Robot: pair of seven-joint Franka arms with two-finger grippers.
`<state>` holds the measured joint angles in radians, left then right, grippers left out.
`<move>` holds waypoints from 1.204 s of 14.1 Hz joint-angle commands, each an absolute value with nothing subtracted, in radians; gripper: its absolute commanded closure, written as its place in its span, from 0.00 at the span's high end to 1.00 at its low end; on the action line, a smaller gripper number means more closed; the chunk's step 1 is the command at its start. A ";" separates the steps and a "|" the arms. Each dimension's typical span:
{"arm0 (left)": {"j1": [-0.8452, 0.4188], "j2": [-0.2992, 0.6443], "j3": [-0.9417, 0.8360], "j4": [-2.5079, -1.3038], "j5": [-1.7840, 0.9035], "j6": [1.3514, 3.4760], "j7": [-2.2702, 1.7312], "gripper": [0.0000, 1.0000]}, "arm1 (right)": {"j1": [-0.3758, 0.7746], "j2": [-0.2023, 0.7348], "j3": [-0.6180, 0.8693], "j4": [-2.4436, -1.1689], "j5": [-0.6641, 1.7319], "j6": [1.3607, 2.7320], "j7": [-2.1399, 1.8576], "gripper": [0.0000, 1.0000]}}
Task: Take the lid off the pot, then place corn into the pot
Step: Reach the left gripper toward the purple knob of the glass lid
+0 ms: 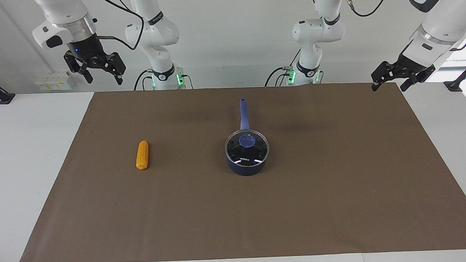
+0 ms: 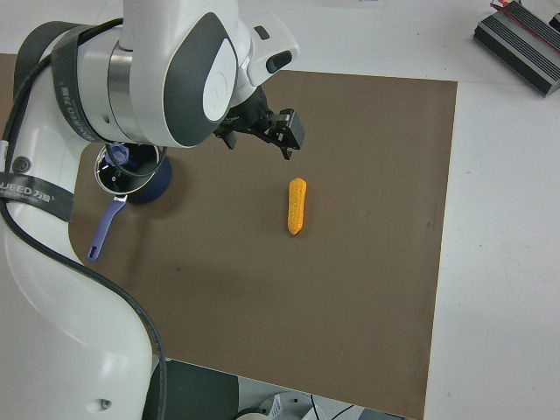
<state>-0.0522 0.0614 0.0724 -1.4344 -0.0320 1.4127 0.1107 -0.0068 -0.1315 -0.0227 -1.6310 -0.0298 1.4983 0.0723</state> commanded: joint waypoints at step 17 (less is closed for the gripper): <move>-0.066 -0.015 0.078 -1.623 -0.015 1.526 0.120 1.00 | -0.017 -0.133 -0.017 -1.638 -0.043 1.516 0.057 1.00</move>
<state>-0.0522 0.0323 0.0729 -1.5479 -0.0315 1.4799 0.1109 -0.0068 -0.1315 -0.0227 -1.6310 -0.0298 1.4983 0.0723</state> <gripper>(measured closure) 0.000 0.000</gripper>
